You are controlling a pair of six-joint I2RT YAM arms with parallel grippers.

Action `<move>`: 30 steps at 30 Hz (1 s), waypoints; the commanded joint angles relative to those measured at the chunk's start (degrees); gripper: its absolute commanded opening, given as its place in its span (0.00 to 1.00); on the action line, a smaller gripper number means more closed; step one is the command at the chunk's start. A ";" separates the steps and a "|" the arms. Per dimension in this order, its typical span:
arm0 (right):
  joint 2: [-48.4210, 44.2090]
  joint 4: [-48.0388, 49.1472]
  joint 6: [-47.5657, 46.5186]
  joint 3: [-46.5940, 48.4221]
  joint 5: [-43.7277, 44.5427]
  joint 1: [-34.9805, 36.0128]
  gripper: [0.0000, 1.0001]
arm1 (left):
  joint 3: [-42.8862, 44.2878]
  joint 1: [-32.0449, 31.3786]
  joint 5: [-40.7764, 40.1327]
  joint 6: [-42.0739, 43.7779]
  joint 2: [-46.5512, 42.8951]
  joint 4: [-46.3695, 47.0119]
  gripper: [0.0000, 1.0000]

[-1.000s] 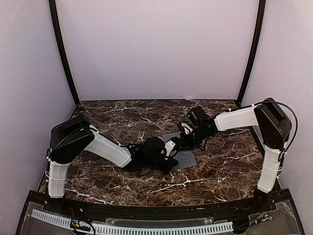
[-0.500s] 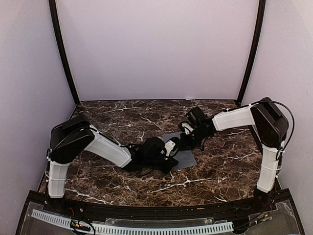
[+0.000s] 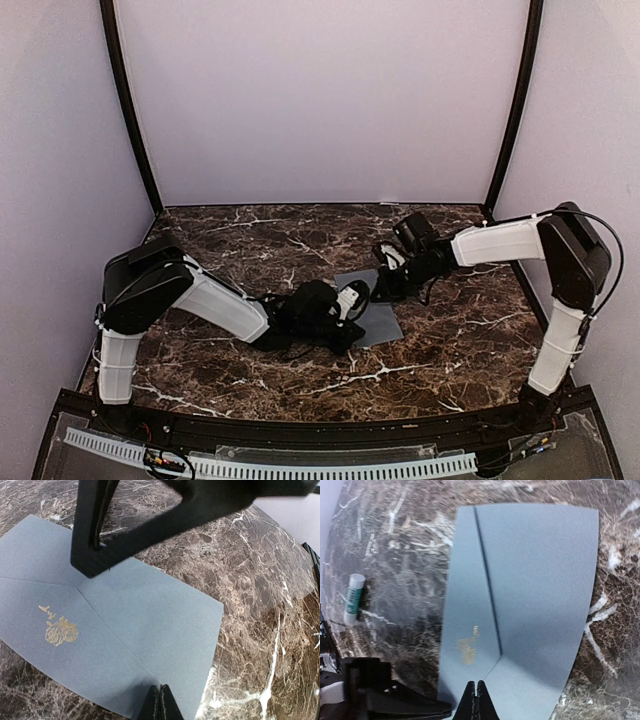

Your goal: Place the letter into the envelope and seal it

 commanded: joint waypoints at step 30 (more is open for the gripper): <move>5.77 -2.56 2.98 0.83 7.90 -0.07 0.00 | -2.77 -0.62 0.92 -0.11 -1.51 -5.18 0.03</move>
